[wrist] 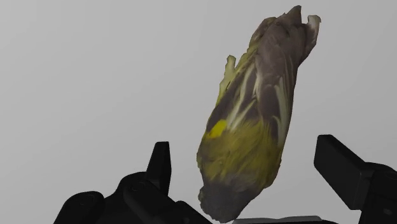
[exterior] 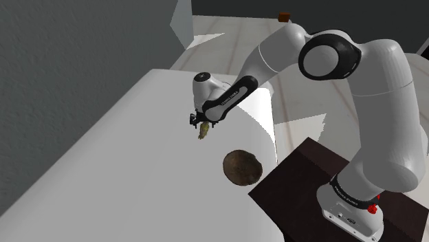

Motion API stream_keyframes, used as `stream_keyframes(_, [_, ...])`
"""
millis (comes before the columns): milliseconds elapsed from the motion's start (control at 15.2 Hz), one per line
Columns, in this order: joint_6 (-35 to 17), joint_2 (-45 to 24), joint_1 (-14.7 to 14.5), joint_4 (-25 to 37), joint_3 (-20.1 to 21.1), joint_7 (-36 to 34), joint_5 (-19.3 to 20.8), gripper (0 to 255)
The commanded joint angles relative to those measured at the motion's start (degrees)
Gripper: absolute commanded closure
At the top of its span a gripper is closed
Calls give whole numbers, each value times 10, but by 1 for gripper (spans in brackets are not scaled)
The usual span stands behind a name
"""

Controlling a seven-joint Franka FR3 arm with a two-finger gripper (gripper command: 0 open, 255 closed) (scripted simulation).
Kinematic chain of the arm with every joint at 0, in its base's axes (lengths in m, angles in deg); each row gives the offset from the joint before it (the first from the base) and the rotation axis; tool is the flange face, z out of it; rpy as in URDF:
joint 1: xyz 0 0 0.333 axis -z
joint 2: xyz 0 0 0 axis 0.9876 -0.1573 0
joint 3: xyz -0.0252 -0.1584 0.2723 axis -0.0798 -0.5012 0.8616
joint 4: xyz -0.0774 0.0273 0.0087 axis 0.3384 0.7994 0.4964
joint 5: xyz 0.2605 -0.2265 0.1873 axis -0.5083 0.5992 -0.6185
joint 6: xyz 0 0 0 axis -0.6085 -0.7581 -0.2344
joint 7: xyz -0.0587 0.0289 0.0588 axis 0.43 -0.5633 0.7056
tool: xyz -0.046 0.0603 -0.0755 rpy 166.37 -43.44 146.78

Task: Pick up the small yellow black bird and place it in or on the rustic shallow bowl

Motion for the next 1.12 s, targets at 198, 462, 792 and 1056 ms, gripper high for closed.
stream_keyframes(198, [-1,0,0,0,0,0,0,0])
stream_keyframes(462, [-1,-1,0,0,0,0,0,255])
stream_keyframes(792, [-1,0,0,0,0,0,0,255])
stream_keyframes(1056, [13,17,4,-3,5,5,-6,255])
